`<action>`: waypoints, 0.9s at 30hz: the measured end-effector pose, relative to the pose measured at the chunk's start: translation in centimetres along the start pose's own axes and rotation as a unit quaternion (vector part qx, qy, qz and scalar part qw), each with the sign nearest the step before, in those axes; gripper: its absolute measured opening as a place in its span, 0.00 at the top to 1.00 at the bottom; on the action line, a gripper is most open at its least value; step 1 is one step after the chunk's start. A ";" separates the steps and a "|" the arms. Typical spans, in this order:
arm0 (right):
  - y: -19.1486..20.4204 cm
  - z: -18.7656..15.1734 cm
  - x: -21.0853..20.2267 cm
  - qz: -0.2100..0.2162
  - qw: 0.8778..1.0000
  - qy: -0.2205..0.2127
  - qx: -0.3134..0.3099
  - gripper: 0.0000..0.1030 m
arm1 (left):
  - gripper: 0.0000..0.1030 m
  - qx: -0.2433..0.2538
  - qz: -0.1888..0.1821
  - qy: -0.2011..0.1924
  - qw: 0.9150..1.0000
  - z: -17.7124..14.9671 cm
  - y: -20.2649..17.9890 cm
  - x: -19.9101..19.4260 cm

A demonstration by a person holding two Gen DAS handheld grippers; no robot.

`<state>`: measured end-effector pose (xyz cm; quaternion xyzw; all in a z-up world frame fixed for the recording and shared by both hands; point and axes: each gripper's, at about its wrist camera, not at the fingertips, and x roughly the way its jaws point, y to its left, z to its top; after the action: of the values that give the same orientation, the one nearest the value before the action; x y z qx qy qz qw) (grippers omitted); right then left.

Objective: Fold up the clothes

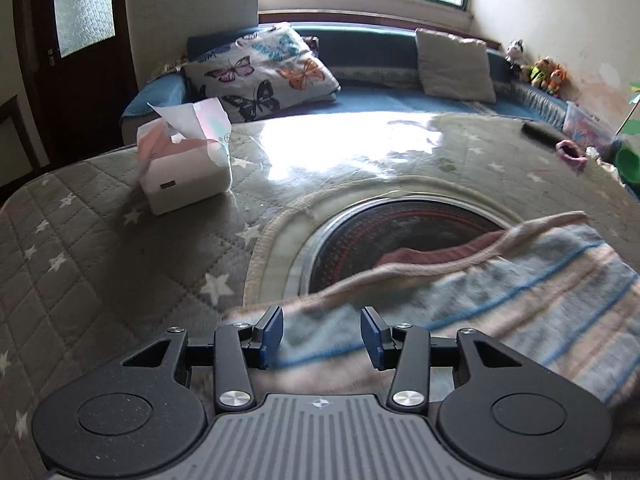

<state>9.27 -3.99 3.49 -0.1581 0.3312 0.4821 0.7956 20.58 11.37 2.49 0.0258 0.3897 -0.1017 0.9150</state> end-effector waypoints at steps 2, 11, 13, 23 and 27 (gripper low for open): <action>-0.8 -0.7 -1.1 -0.019 1.000 0.001 0.016 0.62 | 0.55 -0.001 -0.004 -0.005 1.000 -1.2 -0.2 -1.0; -3.6 -4.7 -3.7 -0.077 0.994 0.020 0.075 0.62 | 0.55 0.033 0.030 -0.024 0.999 -6.0 -1.7 -3.2; -4.0 -5.7 -4.4 -0.085 0.992 0.023 0.087 0.62 | 0.55 0.040 0.038 -0.028 0.998 -6.5 -1.9 -3.5; -6.7 -9.2 -10.1 -0.160 0.976 -0.007 0.149 0.55 | 0.55 0.034 0.052 -0.031 0.998 -7.4 -1.9 -4.0; -8.7 -11.2 -11.9 -0.207 0.962 0.000 0.181 0.55 | 0.55 0.024 0.053 -0.030 0.998 -7.8 -1.5 -4.4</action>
<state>8.89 -22.54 2.81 -0.0771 0.3730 0.2390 0.8932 11.79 11.61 0.23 0.0655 0.3578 -0.0631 0.9294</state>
